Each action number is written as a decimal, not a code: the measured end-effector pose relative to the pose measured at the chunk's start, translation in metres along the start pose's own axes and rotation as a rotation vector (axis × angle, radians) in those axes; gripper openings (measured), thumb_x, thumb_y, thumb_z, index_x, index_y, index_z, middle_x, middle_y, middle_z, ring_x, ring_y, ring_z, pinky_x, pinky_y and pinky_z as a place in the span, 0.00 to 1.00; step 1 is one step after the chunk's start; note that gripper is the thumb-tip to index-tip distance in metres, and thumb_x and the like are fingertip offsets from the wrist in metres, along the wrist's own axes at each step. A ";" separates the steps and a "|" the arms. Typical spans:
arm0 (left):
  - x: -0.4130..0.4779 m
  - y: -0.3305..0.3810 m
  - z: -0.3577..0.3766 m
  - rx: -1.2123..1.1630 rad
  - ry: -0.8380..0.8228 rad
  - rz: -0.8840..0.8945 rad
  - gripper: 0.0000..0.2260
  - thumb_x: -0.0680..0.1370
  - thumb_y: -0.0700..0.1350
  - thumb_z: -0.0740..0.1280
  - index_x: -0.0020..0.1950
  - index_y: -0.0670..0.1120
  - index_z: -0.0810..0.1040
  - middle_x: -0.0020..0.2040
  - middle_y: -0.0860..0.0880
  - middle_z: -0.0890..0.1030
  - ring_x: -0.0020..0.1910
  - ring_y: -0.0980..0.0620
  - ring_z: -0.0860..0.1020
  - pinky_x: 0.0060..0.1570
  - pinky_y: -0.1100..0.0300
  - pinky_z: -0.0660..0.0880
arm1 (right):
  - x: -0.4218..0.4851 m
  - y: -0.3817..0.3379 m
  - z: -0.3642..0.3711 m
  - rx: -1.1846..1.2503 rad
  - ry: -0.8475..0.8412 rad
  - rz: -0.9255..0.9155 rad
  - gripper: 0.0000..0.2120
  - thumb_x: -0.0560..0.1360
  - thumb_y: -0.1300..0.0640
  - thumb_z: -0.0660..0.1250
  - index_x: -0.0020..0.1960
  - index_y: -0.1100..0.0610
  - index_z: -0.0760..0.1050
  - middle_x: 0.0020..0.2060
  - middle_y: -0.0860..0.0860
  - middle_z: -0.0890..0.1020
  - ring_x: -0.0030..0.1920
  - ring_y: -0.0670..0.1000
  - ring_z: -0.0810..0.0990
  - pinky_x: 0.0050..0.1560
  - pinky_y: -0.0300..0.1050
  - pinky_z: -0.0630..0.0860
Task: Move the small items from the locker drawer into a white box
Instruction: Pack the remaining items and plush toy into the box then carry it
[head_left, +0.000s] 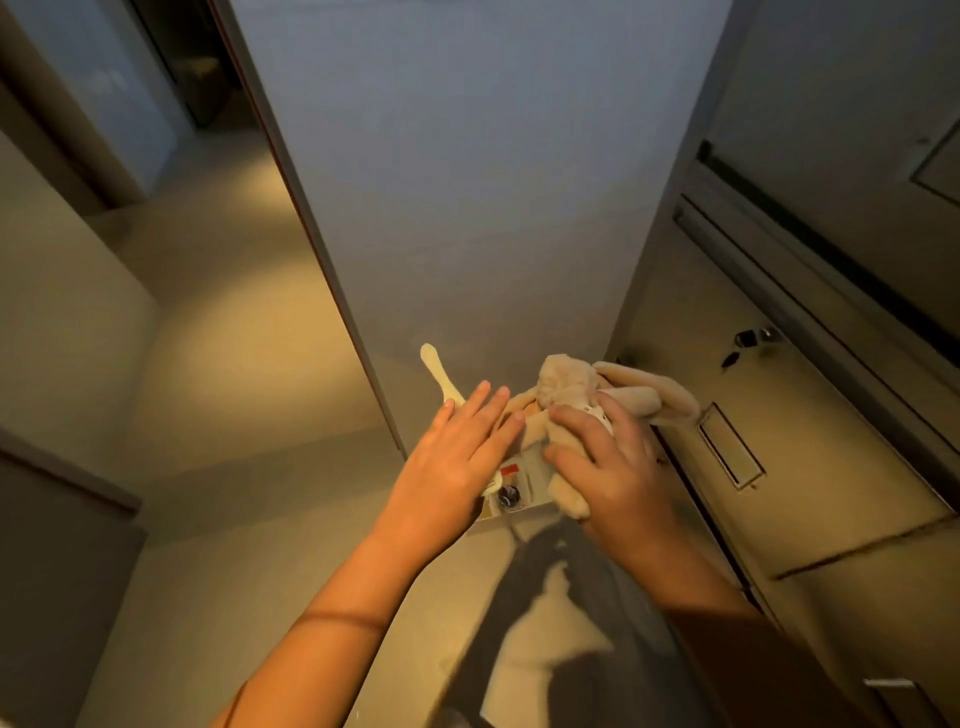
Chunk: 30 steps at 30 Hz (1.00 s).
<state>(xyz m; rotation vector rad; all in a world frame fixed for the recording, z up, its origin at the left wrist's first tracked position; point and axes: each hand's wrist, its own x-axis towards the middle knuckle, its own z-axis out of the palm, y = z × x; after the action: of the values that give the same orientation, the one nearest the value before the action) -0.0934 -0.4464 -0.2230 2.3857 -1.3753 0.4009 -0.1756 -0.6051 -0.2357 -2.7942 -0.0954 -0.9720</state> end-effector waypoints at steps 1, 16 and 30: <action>0.008 -0.009 0.005 0.001 -0.011 -0.002 0.29 0.60 0.21 0.70 0.61 0.33 0.75 0.62 0.32 0.73 0.62 0.30 0.69 0.56 0.34 0.66 | 0.008 0.006 0.010 0.004 -0.005 -0.003 0.10 0.70 0.56 0.64 0.42 0.60 0.82 0.54 0.60 0.81 0.61 0.63 0.65 0.52 0.67 0.72; 0.108 -0.073 0.138 0.065 -0.032 -0.342 0.33 0.57 0.21 0.71 0.62 0.35 0.75 0.60 0.32 0.74 0.58 0.28 0.71 0.52 0.33 0.66 | 0.058 0.163 0.170 0.162 -0.062 -0.209 0.15 0.66 0.56 0.71 0.51 0.55 0.73 0.60 0.55 0.73 0.62 0.64 0.66 0.54 0.60 0.72; 0.055 -0.192 0.379 0.109 -0.043 -0.319 0.37 0.54 0.27 0.77 0.62 0.38 0.75 0.62 0.33 0.74 0.60 0.31 0.71 0.55 0.37 0.67 | -0.030 0.204 0.392 0.171 -0.111 -0.196 0.11 0.60 0.58 0.78 0.41 0.59 0.83 0.49 0.58 0.82 0.57 0.60 0.69 0.47 0.59 0.78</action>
<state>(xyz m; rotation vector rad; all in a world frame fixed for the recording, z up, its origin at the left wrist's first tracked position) 0.1256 -0.5663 -0.5708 2.6588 -0.9848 0.3454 0.0642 -0.7304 -0.5867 -2.7157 -0.4535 -0.8048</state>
